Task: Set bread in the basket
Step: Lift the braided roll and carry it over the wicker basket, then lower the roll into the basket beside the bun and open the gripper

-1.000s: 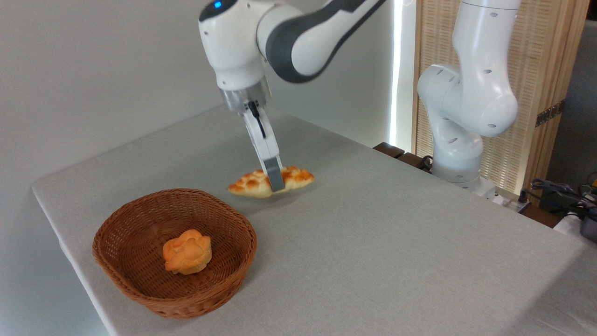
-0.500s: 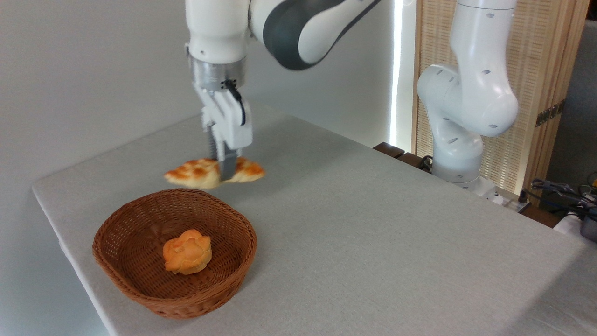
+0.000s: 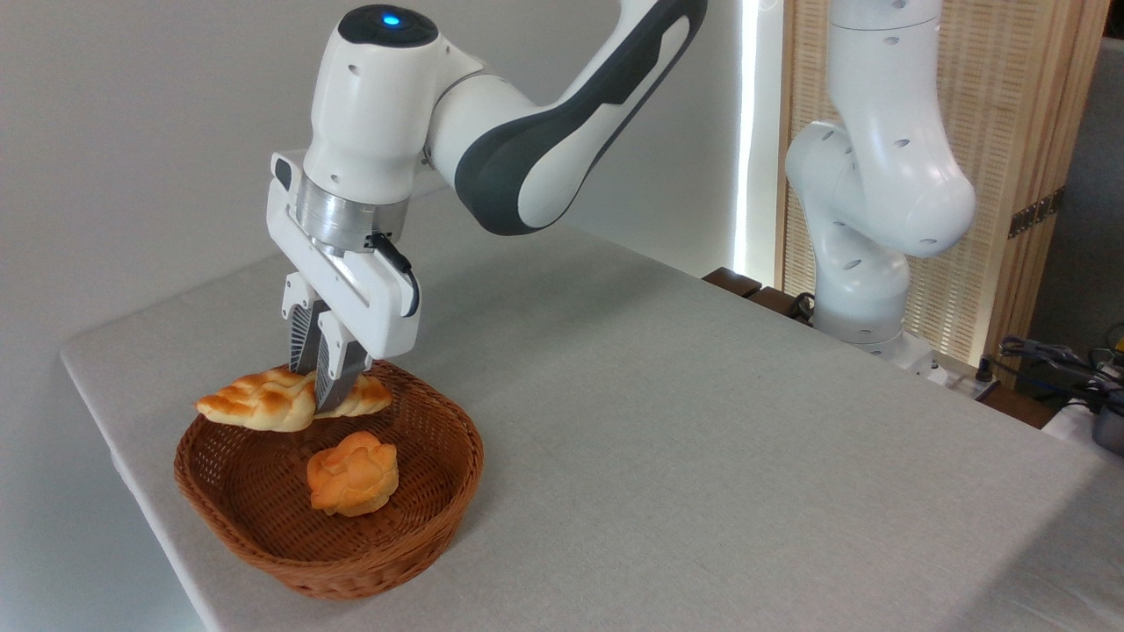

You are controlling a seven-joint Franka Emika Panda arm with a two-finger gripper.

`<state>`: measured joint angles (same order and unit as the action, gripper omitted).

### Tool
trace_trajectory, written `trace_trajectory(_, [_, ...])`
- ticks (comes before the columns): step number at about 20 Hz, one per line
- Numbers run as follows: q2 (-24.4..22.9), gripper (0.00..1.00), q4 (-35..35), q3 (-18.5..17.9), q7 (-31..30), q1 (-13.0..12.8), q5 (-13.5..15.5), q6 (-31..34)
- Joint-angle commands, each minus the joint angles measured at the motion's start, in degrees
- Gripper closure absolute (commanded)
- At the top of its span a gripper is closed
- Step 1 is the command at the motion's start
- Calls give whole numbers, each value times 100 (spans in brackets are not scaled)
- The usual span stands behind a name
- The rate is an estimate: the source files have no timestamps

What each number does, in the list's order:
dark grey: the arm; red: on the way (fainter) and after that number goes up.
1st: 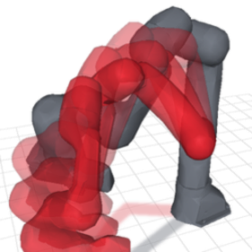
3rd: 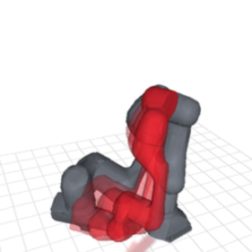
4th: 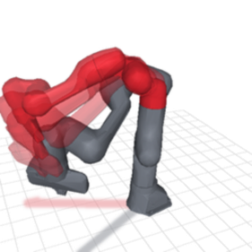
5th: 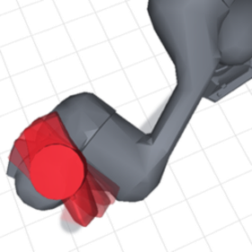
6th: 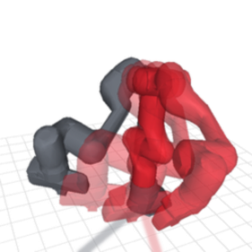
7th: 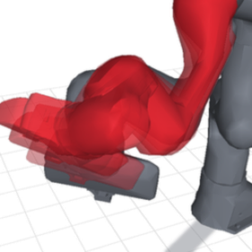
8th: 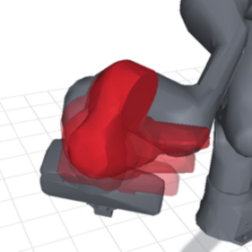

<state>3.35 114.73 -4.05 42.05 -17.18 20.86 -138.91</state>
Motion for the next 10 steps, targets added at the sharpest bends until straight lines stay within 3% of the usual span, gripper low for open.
trace_trajectory(1, [210,15,-100,89,-101,-49,129,-162])
trace_trajectory(5, [237,0,-91,124,-101,-49,129,-198])
trace_trajectory(10, [228,0,-100,124,-101,-40,129,-189])
